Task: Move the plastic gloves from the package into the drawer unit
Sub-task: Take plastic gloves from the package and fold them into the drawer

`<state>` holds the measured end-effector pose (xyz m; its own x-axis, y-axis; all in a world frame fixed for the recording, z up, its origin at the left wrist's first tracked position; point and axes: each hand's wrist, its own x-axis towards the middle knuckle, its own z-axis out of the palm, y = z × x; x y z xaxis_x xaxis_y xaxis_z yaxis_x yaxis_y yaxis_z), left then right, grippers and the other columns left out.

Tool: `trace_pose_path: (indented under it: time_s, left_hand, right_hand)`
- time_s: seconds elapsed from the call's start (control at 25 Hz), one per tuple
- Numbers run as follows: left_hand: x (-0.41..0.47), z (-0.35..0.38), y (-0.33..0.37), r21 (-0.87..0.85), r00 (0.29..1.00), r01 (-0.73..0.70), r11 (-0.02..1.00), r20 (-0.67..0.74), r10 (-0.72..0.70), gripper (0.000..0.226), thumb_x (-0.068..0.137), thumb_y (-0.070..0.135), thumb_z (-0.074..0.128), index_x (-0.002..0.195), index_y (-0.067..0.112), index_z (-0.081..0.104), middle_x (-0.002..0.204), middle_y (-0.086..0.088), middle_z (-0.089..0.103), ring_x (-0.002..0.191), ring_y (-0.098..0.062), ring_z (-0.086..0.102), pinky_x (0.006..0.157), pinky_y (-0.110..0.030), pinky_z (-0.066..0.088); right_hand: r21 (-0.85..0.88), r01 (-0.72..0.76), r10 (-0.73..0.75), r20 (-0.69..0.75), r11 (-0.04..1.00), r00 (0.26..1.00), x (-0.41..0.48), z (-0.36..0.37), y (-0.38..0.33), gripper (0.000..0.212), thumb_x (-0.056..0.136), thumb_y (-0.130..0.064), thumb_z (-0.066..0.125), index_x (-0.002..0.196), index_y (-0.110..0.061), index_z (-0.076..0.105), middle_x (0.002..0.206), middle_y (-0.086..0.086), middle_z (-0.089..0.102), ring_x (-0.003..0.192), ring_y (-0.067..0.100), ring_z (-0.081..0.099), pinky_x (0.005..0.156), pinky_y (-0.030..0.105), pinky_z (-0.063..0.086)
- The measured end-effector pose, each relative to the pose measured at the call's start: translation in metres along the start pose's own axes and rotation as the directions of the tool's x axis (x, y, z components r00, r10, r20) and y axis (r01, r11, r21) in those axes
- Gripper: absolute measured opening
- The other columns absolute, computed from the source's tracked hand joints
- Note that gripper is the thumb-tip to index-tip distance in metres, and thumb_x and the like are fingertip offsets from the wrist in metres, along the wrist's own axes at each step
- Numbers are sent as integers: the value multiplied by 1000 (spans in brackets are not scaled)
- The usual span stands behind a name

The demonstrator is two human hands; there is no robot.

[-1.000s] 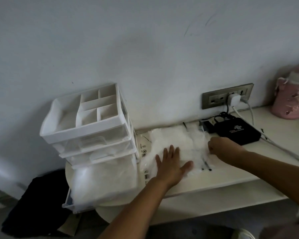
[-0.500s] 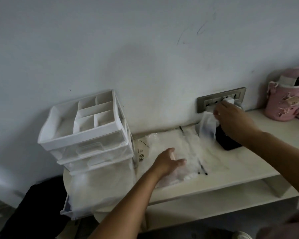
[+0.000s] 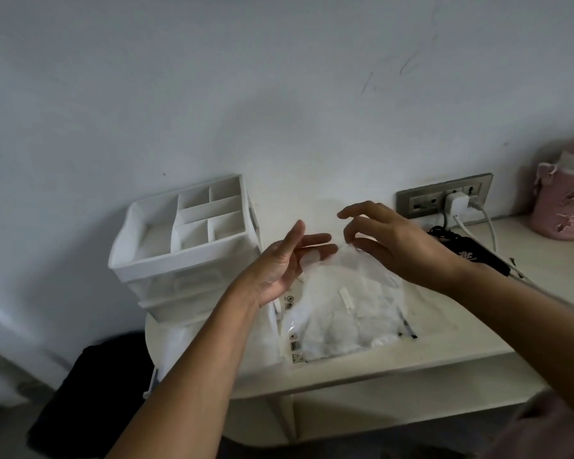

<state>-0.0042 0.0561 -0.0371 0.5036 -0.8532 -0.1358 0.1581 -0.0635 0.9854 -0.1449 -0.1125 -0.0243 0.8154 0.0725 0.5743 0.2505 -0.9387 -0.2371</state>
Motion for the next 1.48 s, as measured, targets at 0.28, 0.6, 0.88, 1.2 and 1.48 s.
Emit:
trace_pose_path:
  time_s: [0.28, 0.6, 0.88, 1.2, 1.48]
  left_hand:
    - [-37, -23, 4, -77, 968, 141, 987, 221, -121, 107, 57, 66, 76, 138, 3, 46, 138, -17, 52, 130, -30, 46, 115, -49, 27]
    - [-85, -48, 6, -118, 987, 143, 983, 94, -132, 40, 52, 18, 89, 88, 6, 76, 89, -9, 73, 84, -18, 70, 83, -30, 57]
    - [-108, -66, -2, -144, 969, 41, 989, -236, -74, 14, 76, 5, 66, 89, 5, 65, 59, 1, 64, 48, -5, 58, 61, -20, 52]
    - [-122, -89, -13, 15, 972, 149, 989, -188, -143, 41, 66, 12, 76, 106, 9, 67, 84, -1, 70, 74, -12, 63, 68, -21, 51]
    - [-126, -105, -29, -221, 967, 230, 948, -58, -248, 95, 48, 74, 74, 116, 10, 64, 114, -13, 67, 109, -26, 63, 99, -40, 44]
  right_hand:
    - [378, -52, 41, 38, 924, 998, 26, 20, -31, 20, 92, -5, 55, 92, -24, 59, 130, -5, 47, 118, 2, 48, 98, 13, 38]
    - [763, -274, 161, 221, 585, 962, 44, 45, -69, 10, 93, -5, 50, 93, -9, 59, 124, 10, 56, 122, 14, 51, 96, 16, 42]
    - [683, -688, 186, 663, 245, 725, 50, 75, -74, 58, 80, -55, 62, 113, -7, 63, 108, 6, 68, 100, 19, 65, 98, 41, 48]
    - [618, -735, -162, 785, 278, 598, 55, 88, -93, 16, 88, -16, 60, 93, -1, 61, 81, 6, 62, 74, 13, 56, 75, 24, 50]
    - [847, -418, 166, 488, -330, 857, 61, 117, -116, 11, 74, -12, 68, 85, -8, 66, 91, 16, 43, 82, 22, 51, 77, 20, 50]
